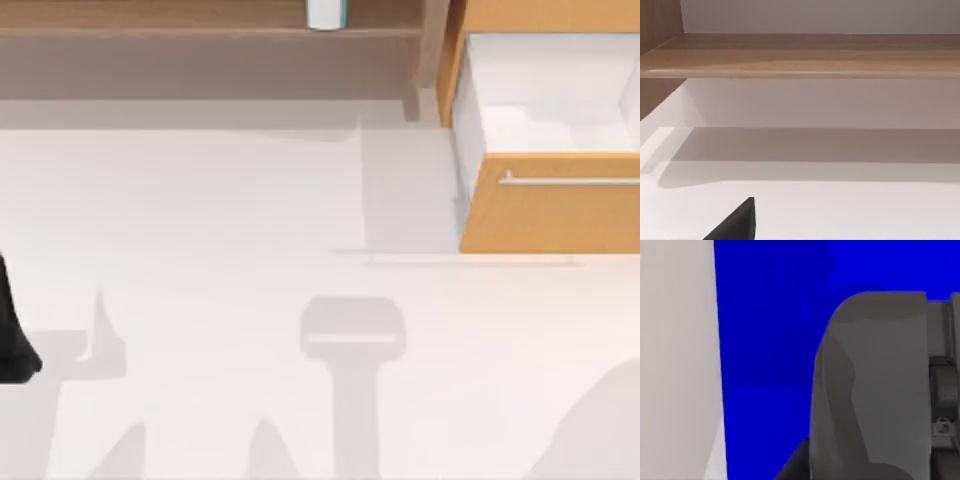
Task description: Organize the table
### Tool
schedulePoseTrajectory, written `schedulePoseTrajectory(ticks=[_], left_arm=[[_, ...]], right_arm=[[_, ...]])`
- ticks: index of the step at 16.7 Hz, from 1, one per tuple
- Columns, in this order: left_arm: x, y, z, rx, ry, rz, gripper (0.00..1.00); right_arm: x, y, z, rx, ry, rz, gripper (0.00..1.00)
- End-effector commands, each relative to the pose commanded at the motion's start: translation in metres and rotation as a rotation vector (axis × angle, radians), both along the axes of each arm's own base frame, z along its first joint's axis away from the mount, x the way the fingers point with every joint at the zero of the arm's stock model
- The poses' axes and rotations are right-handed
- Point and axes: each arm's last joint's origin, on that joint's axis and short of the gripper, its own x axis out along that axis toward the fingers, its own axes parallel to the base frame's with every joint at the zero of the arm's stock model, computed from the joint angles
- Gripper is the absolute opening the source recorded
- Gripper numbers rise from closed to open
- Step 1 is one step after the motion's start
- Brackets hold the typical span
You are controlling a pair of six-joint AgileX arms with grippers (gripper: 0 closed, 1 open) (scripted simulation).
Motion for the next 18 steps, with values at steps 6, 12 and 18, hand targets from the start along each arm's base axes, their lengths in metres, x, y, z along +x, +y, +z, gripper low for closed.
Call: schedulePoseTrajectory(ticks=[6, 12, 18], left_arm=[[0.000, 0.000, 0.000, 0.000, 0.000, 0.000, 1.00], [0.000, 0.000, 0.000, 0.000, 0.000, 0.000, 1.00], [0.000, 0.000, 0.000, 0.000, 0.000, 0.000, 1.00]], right_arm=[[0.002, 0.001, 0.002, -0.003, -0.007, 0.003, 0.00], [0.006, 0.000, 0.011, -0.021, -0.043, 0.006, 0.00], [0.008, -0.002, 0.018, -0.042, -0.076, 0.007, 0.00]])
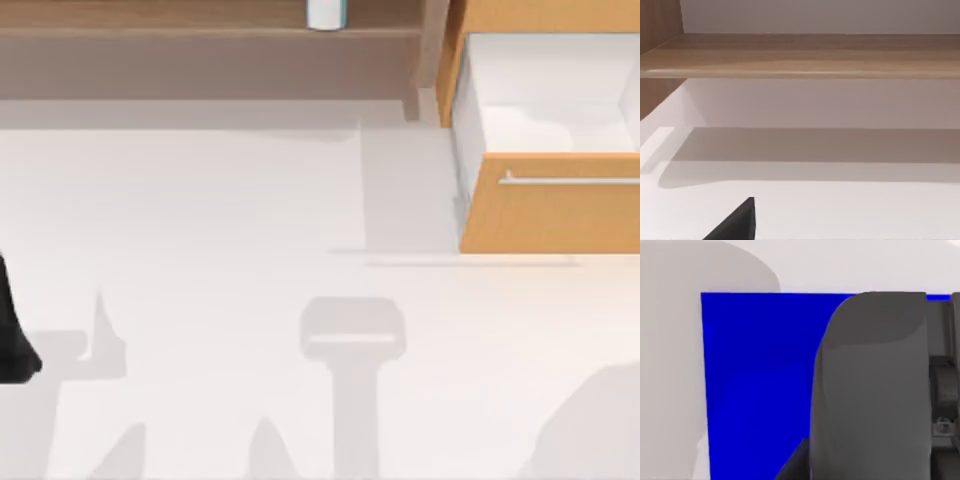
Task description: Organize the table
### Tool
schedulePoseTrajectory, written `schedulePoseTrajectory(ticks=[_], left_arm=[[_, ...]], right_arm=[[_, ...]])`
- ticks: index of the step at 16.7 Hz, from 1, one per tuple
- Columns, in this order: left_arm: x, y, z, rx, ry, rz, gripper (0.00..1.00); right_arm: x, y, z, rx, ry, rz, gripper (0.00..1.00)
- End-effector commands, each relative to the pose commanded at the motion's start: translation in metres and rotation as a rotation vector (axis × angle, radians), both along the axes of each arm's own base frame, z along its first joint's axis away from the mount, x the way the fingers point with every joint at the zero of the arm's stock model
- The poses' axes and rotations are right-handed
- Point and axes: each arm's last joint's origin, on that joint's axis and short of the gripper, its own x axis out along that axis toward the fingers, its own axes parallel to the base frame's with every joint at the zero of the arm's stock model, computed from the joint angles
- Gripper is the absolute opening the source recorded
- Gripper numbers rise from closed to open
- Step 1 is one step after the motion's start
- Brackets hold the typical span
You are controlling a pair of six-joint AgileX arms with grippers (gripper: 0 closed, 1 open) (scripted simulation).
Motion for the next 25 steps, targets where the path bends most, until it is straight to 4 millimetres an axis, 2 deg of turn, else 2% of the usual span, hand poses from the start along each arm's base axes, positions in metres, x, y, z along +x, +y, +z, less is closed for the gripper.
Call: schedulePoseTrajectory(ticks=[6, 11, 15, 25], left_arm=[[0.000, 0.000, 0.000, 0.000, 0.000, 0.000, 1.00], [0.000, 0.000, 0.000, 0.000, 0.000, 0.000, 1.00], [0.000, 0.000, 0.000, 0.000, 0.000, 0.000, 1.00], [0.000, 0.000, 0.000, 0.000, 0.000, 0.000, 1.00]], right_arm=[[-0.001, -0.001, -0.005, 0.001, 0.006, -0.004, 0.00], [-0.007, 0.002, -0.028, 0.042, 0.076, -0.007, 0.00], [-0.007, 0.002, -0.028, 0.042, 0.076, -0.007, 0.00], [-0.007, 0.002, -0.028, 0.042, 0.076, -0.007, 0.75]])
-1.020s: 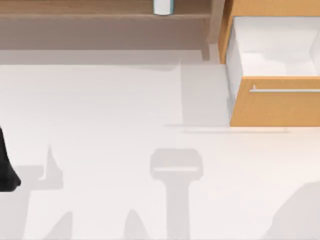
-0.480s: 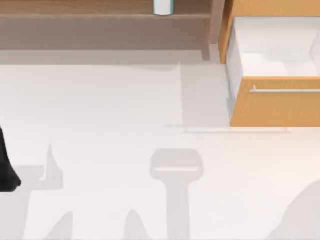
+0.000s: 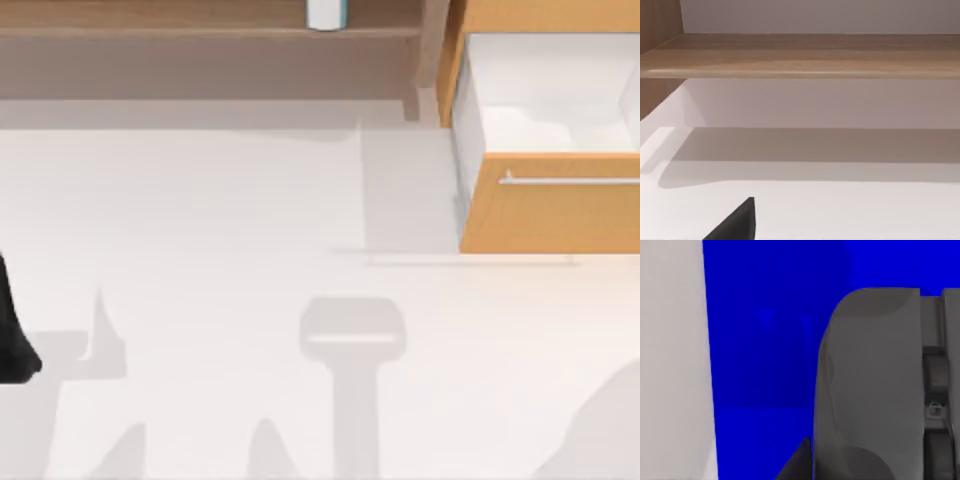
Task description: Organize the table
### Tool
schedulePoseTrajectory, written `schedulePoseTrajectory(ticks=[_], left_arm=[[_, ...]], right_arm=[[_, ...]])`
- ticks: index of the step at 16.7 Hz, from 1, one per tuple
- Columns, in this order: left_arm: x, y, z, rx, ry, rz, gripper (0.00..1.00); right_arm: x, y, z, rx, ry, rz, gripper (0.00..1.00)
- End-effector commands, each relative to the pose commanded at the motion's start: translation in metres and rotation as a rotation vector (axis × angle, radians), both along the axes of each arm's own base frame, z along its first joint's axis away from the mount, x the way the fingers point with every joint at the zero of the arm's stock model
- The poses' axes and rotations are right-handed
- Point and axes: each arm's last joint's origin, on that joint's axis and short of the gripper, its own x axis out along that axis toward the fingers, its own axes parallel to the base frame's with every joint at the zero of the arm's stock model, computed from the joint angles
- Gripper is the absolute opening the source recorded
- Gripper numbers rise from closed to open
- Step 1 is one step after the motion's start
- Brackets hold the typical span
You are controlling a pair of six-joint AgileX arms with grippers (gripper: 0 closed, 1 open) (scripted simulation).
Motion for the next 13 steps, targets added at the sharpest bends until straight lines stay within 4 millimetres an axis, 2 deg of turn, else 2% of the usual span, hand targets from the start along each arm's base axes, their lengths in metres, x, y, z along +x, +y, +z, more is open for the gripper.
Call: schedulePoseTrajectory(ticks=[3, 4, 13], left_arm=[[0.0000, 0.0000, 0.0000, 0.000, 0.000, 0.000, 1.00], [0.0000, 0.0000, 0.0000, 0.000, 0.000, 0.000, 1.00], [0.0000, 0.0000, 0.0000, 0.000, 0.000, 0.000, 1.00]], right_arm=[[0.0000, 0.0000, 0.0000, 0.000, 0.000, 0.000, 0.98], [0.0000, 0.0000, 0.0000, 0.000, 0.000, 0.000, 1.00], [0.0002, 0.0002, 0.0003, 0.000, -0.001, 0.001, 1.00]])
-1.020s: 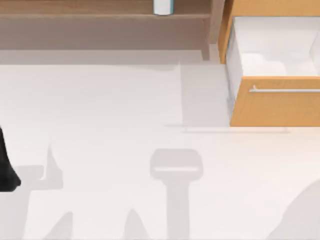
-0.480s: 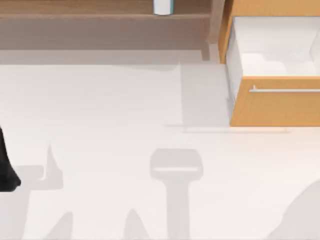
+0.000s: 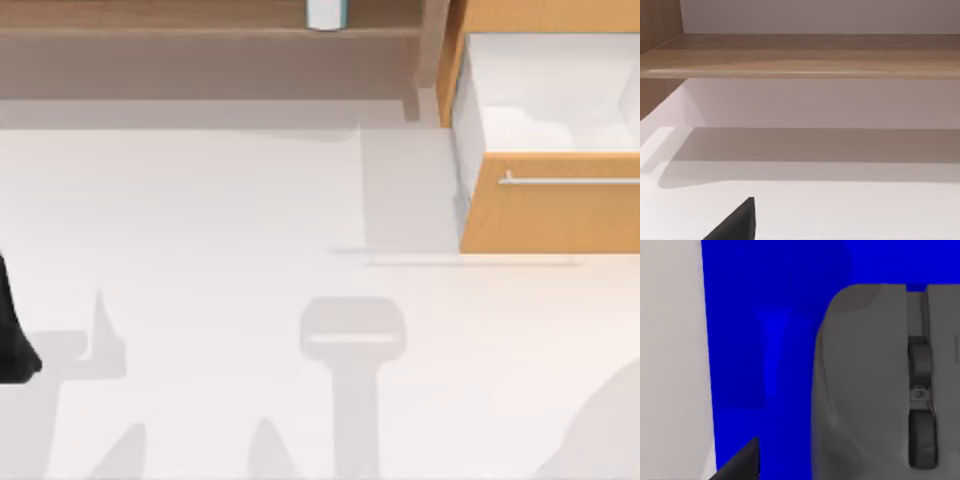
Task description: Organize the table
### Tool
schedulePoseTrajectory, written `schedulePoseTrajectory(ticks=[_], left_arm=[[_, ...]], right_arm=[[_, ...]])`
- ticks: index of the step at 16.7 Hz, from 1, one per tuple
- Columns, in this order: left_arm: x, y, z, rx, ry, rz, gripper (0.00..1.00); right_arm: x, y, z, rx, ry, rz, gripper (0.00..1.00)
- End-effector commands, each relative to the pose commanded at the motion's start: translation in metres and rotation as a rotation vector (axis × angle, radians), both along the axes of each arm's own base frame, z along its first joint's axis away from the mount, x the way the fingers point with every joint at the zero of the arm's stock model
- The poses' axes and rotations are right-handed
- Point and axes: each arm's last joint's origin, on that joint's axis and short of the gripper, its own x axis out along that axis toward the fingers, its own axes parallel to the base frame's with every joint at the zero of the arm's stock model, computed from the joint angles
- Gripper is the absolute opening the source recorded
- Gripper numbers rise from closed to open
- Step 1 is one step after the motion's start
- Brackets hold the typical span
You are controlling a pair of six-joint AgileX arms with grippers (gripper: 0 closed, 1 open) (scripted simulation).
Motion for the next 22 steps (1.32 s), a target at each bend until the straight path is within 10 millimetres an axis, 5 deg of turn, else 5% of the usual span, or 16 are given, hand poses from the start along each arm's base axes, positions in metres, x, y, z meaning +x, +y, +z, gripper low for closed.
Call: schedulePoseTrajectory(ticks=[10, 22], left_arm=[[0.000, 0.000, 0.000, 0.000, 0.000, 0.000, 1.00], [0.000, 0.000, 0.000, 0.000, 0.000, 0.000, 1.00]], right_arm=[[0.000, 0.034, 0.008, -0.437, -0.311, 0.354, 1.00], [-0.041, 0.157, -0.029, -1.184, -0.805, 0.861, 1.00]])
